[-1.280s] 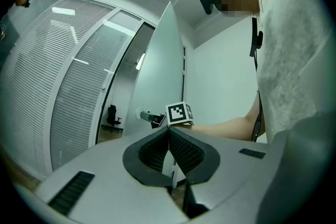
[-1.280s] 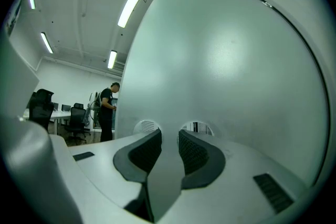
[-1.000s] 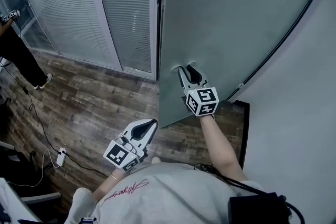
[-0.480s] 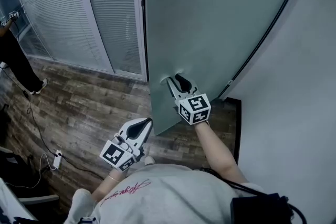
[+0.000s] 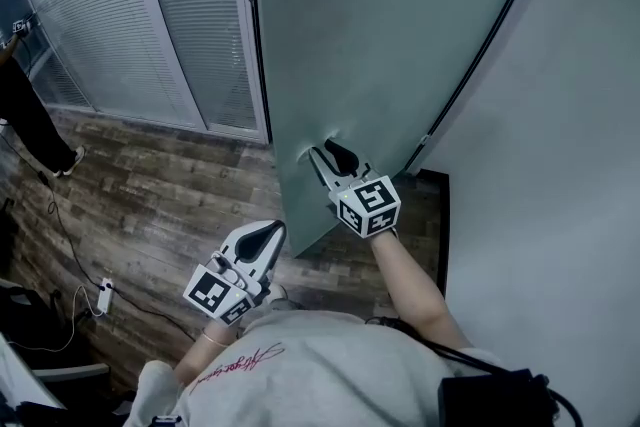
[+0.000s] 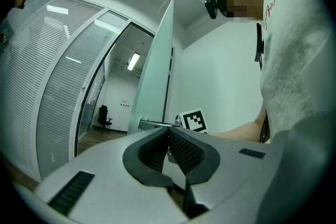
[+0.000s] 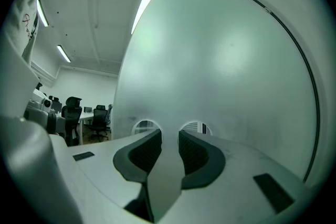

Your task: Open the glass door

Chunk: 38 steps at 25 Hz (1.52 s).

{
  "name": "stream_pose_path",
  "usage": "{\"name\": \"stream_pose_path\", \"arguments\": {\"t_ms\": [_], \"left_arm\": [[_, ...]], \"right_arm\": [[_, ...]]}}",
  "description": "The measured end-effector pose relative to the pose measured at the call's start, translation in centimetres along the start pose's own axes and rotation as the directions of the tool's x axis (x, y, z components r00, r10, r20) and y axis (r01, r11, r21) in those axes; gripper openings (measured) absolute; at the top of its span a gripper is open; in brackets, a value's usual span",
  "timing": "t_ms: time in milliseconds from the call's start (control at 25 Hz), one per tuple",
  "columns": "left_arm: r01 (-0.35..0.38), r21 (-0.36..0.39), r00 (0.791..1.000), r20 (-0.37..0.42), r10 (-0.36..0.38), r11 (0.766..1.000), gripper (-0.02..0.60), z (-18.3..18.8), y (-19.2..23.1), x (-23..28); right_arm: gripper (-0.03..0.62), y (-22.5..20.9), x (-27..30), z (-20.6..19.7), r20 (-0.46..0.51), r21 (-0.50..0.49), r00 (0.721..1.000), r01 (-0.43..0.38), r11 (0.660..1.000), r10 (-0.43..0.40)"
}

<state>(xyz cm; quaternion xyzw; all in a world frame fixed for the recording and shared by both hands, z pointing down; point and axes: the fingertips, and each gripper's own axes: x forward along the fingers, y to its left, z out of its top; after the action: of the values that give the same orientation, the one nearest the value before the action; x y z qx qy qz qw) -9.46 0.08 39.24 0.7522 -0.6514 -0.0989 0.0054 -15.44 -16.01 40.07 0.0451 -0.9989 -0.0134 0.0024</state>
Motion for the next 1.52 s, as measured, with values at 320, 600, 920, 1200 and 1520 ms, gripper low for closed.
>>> {"name": "stream_pose_path", "arguments": {"t_ms": [320, 600, 920, 1200, 1520], "left_arm": [[0.053, -0.001, 0.999, 0.008, -0.053, 0.999, 0.018, -0.2, -4.6, 0.4], [0.109, 0.007, 0.994, 0.005, -0.109, 0.994, 0.018, -0.9, -8.6, 0.8], [0.17, 0.041, 0.985, -0.009, -0.169, 0.985, 0.018, -3.1, -13.7, 2.3], [0.23, 0.029, 0.973, -0.022, -0.229, 0.973, 0.018, -2.5, -17.4, 3.0], [0.291, 0.007, 0.956, -0.028, -0.291, 0.957, 0.018, -2.9, -21.4, 4.9]], "right_arm": [[0.11, 1.0, -4.9, 0.1, 0.001, -0.002, 0.999, -0.032, 0.999, 0.032], [0.11, 1.1, -9.4, 0.0, -0.001, 0.0, 0.998, -0.06, 0.998, 0.06], [0.11, -0.1, -15.4, -1.9, 0.028, 0.014, 0.996, -0.09, 0.996, 0.09], [0.11, -0.1, -19.0, -0.6, 0.003, 0.011, 0.995, -0.102, 0.995, 0.102], [0.11, -0.9, -23.4, 0.0, 0.002, 0.016, 0.992, -0.129, 0.992, 0.129]]}}
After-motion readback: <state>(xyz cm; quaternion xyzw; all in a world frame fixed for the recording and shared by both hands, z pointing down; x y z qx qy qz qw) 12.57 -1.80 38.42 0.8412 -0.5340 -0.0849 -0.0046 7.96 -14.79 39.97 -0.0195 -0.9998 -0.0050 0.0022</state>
